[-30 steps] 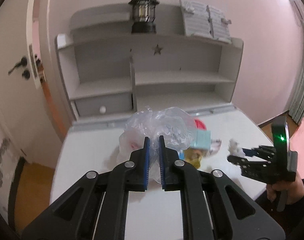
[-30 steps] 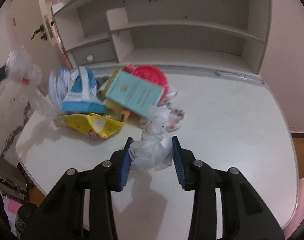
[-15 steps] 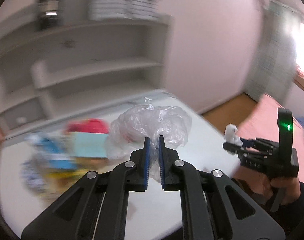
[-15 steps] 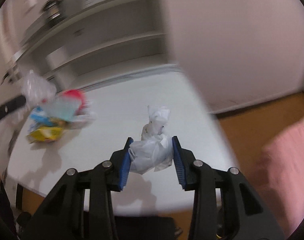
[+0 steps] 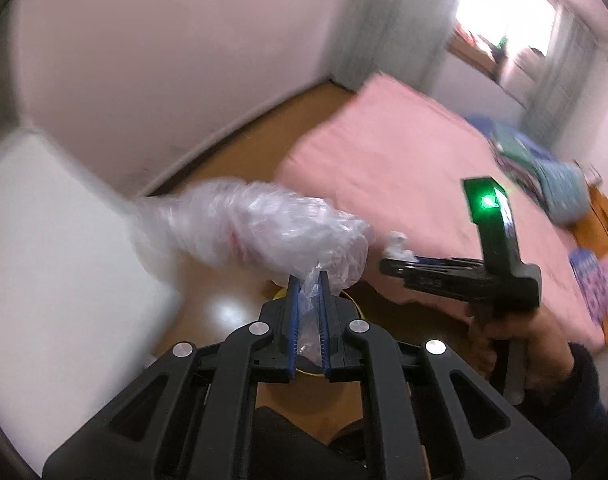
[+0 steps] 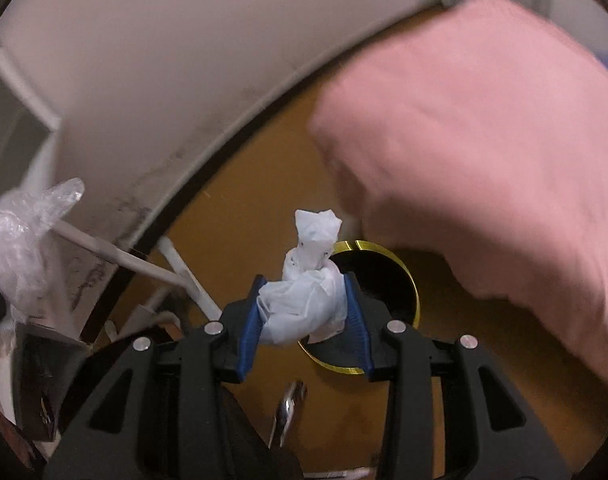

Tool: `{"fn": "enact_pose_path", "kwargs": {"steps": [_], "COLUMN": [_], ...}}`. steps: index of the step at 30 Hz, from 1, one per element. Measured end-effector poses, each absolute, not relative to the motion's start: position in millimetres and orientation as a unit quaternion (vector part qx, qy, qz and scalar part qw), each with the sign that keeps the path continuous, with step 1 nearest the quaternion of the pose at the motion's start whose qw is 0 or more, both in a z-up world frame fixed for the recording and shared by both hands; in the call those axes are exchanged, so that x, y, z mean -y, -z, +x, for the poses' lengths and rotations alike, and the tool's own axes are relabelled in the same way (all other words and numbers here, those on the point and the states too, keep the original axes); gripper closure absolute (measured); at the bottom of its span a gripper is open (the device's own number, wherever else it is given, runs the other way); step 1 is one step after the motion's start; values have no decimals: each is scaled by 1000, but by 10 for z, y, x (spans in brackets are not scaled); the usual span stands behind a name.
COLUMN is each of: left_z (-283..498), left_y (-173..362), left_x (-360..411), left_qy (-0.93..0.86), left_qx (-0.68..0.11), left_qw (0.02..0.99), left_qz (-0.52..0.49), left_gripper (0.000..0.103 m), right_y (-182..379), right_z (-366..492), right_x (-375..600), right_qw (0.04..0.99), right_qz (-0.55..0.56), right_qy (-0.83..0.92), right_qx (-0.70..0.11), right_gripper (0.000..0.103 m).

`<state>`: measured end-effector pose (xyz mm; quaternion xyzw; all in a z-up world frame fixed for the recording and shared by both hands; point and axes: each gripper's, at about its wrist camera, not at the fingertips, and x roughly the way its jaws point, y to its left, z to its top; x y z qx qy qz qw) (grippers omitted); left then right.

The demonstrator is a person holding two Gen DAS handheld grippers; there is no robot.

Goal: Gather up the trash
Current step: 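Carry both items to the floor bin and open both tools to drop them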

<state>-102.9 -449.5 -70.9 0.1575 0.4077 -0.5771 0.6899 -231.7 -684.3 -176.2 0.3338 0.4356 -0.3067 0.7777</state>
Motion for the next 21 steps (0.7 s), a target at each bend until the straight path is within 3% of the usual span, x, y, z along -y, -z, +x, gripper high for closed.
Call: {"fn": "enact_pose_path", "kwargs": {"steps": [3,9,21], "left_z": [-1041,-948,-1108], "left_y": [1124,1739,1813], "left_x": [4790,5159,5453], "left_qy": [576,561,568], "left_qx": [-430,-478,-486], "left_qw": [671,644,631], "left_qz": [184,203,209], "left_gripper": [95,95,94], "right_y": [2000,2092,2148], "right_z": [-2502,-2493,-2384], "right_x": [7082,7174,7215], "right_qw": [753,737,732], "right_qz": [400,399,374], "right_qy": [289,309,328], "right_qx": [-437,-449,-464], "right_gripper": [64,64,61]}}
